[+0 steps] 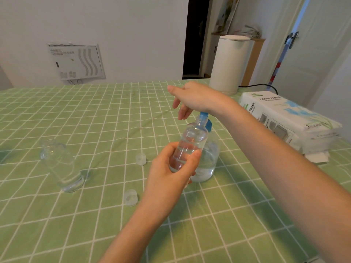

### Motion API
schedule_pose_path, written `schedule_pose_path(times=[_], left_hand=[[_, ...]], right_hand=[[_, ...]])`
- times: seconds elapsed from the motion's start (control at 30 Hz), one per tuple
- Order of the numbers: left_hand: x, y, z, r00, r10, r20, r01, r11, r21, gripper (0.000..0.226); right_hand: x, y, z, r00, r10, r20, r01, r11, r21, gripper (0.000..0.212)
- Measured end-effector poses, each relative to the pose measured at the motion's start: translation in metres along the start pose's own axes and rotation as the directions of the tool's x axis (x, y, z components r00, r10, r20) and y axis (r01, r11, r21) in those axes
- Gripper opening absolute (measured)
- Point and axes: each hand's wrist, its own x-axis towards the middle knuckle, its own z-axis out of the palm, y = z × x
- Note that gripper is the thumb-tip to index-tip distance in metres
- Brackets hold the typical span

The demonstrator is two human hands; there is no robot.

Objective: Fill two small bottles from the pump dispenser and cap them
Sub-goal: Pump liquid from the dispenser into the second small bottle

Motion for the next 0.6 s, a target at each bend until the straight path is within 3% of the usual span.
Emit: schedule_pose_path(times=[0.6], left_hand=[[-0.0017,-0.0003,-0.001,1.0,-0.012,0.0,0.012,1.0,0.012,0.032]], right_hand=[[-0.002,0.004,0.0033,1.0,0.017,0.019,-0.017,1.0,0.008,0.057]])
